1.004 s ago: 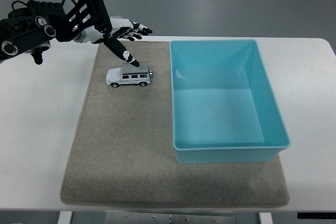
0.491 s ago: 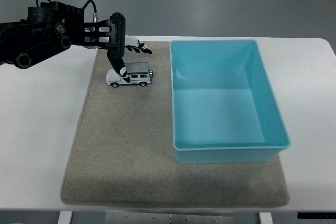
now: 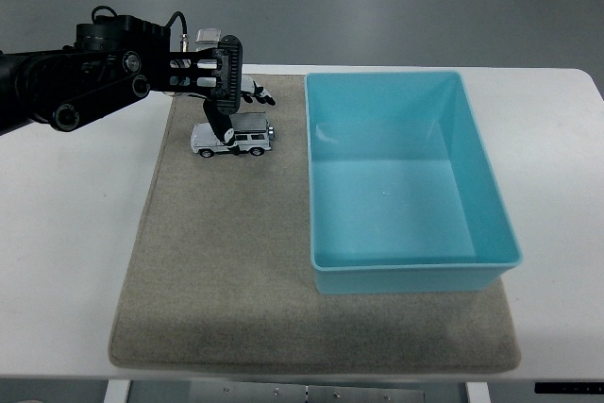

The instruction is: Left hand put the white car in the blue box

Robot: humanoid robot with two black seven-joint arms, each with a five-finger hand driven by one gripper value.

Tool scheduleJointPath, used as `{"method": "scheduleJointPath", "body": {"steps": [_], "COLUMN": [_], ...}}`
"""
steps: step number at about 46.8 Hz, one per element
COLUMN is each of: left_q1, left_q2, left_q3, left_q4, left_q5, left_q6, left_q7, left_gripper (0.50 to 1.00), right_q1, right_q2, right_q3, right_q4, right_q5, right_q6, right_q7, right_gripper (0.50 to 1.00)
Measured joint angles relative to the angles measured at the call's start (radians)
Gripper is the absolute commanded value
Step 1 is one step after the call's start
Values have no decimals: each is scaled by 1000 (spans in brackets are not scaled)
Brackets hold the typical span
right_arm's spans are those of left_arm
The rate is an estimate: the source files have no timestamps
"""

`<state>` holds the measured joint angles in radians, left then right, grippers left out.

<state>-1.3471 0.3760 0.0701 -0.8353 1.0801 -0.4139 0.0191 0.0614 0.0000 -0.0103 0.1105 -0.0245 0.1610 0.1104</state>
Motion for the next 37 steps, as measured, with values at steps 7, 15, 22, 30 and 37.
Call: {"method": "scheduleJointPath", "body": {"steps": [7,15,22,30,37], "left_q1": [0,0,0,-1,-1], "left_q2": [0,0,-9,-14,-14], "left_q3": [-3,-6,-6,-6,-6], "left_q4": [0,-2,-2,-6,-11], "left_q5": [-5,-9,-16,-21,-22], "left_q6": [-12,-20,-20,-20,-20], "left_q7": [38,52,92,110,109], "left_gripper": [994,990,981,911,857], "right_q1": [0,0,0,0,0], "right_q2": [0,0,0,0,0], "right_q3": [0,0,0,0,0], "right_q4": [0,0,0,0,0], "right_q5": [0,0,0,0,0], "right_q6": [0,0,0,0,0], "right_q7": [0,0,0,0,0], "right_gripper": [936,936,936,936,936]}}
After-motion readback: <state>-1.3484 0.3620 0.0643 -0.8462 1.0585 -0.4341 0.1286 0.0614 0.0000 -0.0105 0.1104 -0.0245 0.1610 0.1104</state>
